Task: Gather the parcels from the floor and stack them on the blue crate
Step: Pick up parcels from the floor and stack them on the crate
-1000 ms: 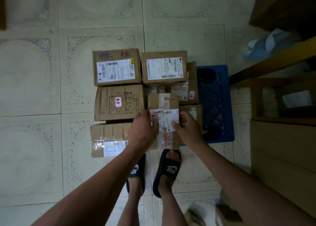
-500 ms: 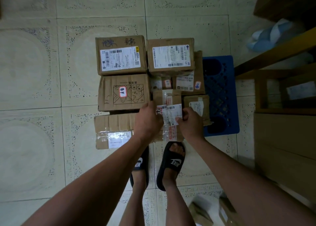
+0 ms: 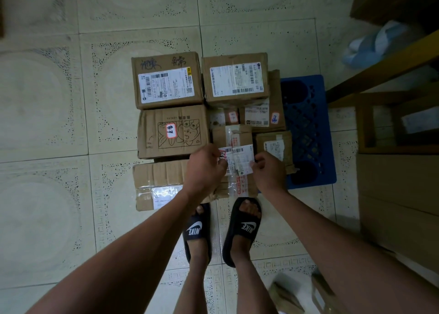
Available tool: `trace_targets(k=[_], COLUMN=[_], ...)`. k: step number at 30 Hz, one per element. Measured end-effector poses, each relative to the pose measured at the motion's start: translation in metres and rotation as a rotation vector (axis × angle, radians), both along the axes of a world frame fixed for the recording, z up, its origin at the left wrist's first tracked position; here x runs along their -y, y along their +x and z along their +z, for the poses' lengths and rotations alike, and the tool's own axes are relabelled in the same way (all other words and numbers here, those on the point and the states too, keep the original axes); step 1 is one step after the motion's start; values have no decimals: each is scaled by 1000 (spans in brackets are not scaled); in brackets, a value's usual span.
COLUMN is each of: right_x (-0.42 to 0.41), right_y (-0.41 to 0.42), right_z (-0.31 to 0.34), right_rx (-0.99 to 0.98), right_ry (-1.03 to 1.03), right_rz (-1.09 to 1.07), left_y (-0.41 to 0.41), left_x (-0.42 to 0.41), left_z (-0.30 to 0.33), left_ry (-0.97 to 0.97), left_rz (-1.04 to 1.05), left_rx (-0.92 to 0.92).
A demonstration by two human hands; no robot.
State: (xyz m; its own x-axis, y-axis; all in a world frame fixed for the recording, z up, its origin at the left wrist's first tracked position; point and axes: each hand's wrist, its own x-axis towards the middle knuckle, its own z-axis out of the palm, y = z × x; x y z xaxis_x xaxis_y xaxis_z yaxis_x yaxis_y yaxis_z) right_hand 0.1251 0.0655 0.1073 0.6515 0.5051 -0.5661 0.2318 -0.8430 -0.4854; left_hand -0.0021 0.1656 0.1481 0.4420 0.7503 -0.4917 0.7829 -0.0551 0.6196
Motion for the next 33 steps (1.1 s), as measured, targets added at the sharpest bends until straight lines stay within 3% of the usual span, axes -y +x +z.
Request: trace_targets(k=[6, 10, 13, 16, 18, 22, 33], right_x=[-12, 10, 37, 37, 30, 17, -13], right_y=[9, -8, -39, -55, -58, -58, -47], right_z=[4, 16, 8, 3, 4, 3, 0], right_rx=[60, 39, -211, -654, -840, -944, -909], right_ry=[34, -126, -223, -135, -7, 171, 169], right_rz=[-62, -281, -645, -1123, -1248, -1350, -1331], left_y=[2, 4, 4, 8, 11, 22, 18], left_x=[2, 4, 2, 1, 0, -7, -43], left_z=[-3, -4, -3, -1, 0, 1, 8], left_ry=[34, 45, 25, 65, 109, 163, 259], left_rz=[12, 21, 15, -94, -147, -189, -110], left_rx=[-25, -43, -40, -63, -68, 9, -13])
